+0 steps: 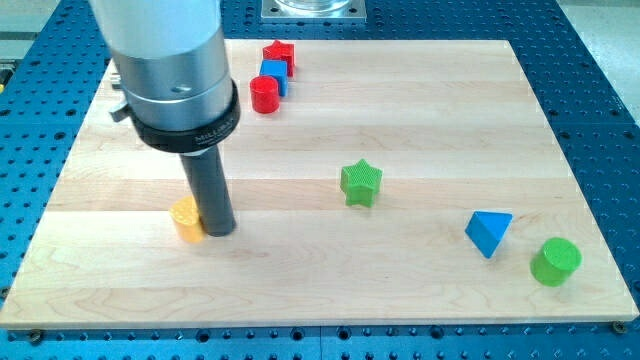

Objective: Move the yellow heart towards the top left corner of the board

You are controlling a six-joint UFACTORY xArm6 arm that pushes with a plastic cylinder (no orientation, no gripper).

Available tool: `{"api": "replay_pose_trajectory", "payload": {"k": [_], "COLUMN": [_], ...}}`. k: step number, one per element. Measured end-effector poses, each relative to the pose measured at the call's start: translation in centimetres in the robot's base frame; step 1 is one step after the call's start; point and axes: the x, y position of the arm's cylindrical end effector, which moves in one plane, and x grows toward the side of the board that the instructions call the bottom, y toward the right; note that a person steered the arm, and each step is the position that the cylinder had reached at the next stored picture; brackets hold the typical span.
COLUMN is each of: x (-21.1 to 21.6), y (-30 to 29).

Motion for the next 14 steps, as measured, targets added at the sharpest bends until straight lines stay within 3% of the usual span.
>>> {"api": "replay_pose_trajectory", "payload": {"k": [2, 3, 5, 7, 9, 10, 14], "x": [3.2, -1.4, 0.8, -4.4, -10.2, -9.8, -15.2], "y": [-2.0, -4.0, -5.7, -11.0, -9.1, -8.7, -1.6]}}
